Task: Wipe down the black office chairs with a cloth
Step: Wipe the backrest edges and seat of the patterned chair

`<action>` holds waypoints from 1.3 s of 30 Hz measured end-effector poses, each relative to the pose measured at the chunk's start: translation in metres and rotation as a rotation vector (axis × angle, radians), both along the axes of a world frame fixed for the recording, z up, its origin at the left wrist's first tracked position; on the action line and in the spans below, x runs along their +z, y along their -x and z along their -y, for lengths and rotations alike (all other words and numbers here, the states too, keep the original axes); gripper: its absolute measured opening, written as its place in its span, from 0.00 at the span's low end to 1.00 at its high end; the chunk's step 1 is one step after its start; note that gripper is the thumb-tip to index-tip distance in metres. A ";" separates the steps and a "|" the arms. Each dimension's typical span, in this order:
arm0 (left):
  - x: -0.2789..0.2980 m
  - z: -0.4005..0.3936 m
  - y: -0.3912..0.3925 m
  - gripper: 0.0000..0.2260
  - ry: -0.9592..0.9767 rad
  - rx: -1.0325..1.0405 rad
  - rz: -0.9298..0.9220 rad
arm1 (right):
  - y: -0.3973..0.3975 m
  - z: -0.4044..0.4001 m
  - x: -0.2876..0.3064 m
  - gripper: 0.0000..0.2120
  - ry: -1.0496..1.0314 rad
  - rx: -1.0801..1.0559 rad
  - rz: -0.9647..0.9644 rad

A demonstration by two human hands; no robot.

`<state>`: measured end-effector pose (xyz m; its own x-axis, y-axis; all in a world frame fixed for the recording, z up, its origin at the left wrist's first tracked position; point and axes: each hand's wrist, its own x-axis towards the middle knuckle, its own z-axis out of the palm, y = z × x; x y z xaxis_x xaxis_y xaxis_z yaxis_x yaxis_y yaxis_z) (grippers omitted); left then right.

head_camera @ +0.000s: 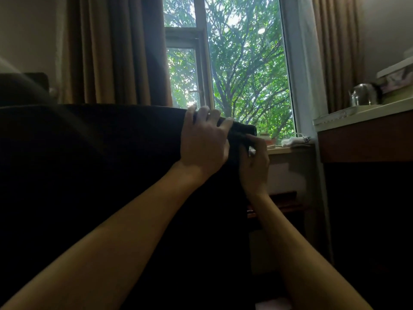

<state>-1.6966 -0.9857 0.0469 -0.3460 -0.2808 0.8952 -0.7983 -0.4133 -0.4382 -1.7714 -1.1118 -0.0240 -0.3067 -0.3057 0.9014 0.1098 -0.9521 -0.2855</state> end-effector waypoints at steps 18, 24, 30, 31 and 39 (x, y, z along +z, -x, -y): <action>-0.018 -0.045 -0.015 0.22 0.077 -0.167 0.073 | 0.004 -0.057 -0.020 0.06 -0.015 0.368 0.044; -0.061 -0.074 -0.040 0.19 0.234 -0.188 -0.015 | -0.014 -0.101 -0.042 0.15 0.102 0.269 0.020; -0.115 -0.100 -0.063 0.21 0.198 -0.175 -0.075 | -0.025 -0.135 -0.080 0.18 0.155 0.300 -0.014; -0.122 -0.104 -0.066 0.21 0.195 -0.178 -0.091 | -0.027 -0.139 -0.085 0.17 0.158 0.299 -0.012; -0.121 -0.137 -0.081 0.21 0.256 -0.312 -0.140 | -0.046 -0.173 -0.088 0.14 0.083 0.215 -0.039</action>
<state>-1.6160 -0.8490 -0.0741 -0.2489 0.0559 0.9669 -0.9469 -0.2238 -0.2308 -1.7252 -0.9392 -0.1123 -0.2071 -0.2847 0.9360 0.3036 -0.9282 -0.2151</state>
